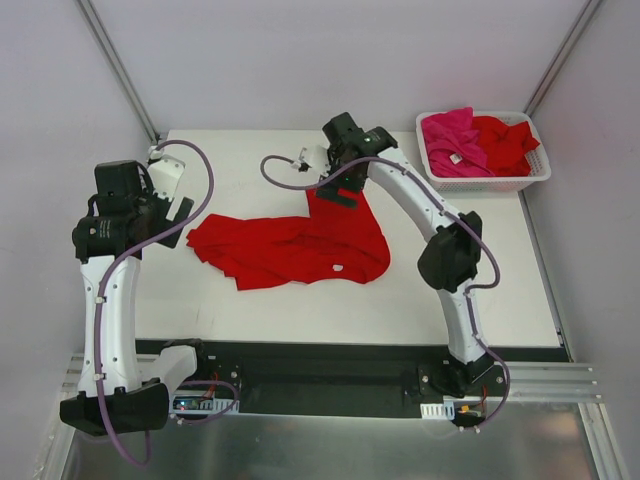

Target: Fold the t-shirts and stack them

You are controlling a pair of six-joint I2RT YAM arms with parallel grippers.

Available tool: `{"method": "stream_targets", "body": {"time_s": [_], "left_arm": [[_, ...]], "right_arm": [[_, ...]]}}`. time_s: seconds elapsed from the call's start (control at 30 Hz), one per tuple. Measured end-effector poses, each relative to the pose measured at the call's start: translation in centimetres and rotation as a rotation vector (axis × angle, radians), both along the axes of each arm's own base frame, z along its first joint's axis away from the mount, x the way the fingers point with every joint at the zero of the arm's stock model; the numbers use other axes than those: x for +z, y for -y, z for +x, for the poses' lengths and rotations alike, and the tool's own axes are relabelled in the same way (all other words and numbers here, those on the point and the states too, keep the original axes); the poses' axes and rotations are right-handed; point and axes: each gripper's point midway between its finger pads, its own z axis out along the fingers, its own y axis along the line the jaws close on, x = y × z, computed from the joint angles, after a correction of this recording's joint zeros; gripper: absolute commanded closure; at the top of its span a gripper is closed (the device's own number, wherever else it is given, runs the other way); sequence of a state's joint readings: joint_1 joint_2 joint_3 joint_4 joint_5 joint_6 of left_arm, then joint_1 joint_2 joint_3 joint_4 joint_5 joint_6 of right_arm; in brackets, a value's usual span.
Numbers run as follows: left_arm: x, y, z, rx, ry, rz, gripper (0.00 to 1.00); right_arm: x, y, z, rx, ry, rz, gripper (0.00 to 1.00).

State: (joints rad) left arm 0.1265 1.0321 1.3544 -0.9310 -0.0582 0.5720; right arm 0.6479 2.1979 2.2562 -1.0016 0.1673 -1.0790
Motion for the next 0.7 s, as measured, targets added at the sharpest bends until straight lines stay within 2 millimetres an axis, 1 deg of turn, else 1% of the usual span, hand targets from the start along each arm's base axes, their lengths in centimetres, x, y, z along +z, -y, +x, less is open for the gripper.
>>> {"method": "stream_targets", "body": {"time_s": [0.07,0.1,0.13,0.23,0.27,0.33,0.43,0.57,0.7], "left_arm": [[0.0,0.1,0.0,-0.003,0.0,-0.003,0.01],[0.0,0.1,0.0,-0.004,0.0,-0.004,0.01],[0.0,0.1,0.0,-0.004,0.0,-0.004,0.01],[0.0,0.1,0.0,-0.004,-0.001,-0.004,0.01],[0.0,0.1,0.0,-0.004,-0.002,-0.004,0.01],[-0.2,0.1,-0.2,-0.004,-0.009,-0.004,0.01],[-0.5,0.1,-0.7,-0.01,-0.035,-0.002,0.01],[-0.6,0.0,-1.4,-0.013,-0.067,0.012,0.01],[0.5,-0.4,-1.9,-0.007,-0.063,0.041,0.01]], "right_arm": [[-1.2,0.0,-3.3,-0.036,-0.191,0.11,0.04],[-1.9,0.1,-4.4,-0.06,-0.267,0.145,0.04],[-3.1,0.5,-5.7,-0.104,-0.37,0.179,0.04],[-6.4,2.0,-8.2,-0.217,-0.574,0.206,0.04],[-7.1,2.3,-8.7,-0.241,-0.617,0.206,0.04],[-8.6,2.3,-9.1,-0.279,-0.687,0.215,0.04],[-10.2,1.5,-9.1,-0.294,-0.741,0.227,0.04],[-11.9,0.5,-8.6,-0.28,-0.732,0.237,0.04],[-13.1,0.2,-8.0,-0.264,-0.696,0.209,0.04]]}}
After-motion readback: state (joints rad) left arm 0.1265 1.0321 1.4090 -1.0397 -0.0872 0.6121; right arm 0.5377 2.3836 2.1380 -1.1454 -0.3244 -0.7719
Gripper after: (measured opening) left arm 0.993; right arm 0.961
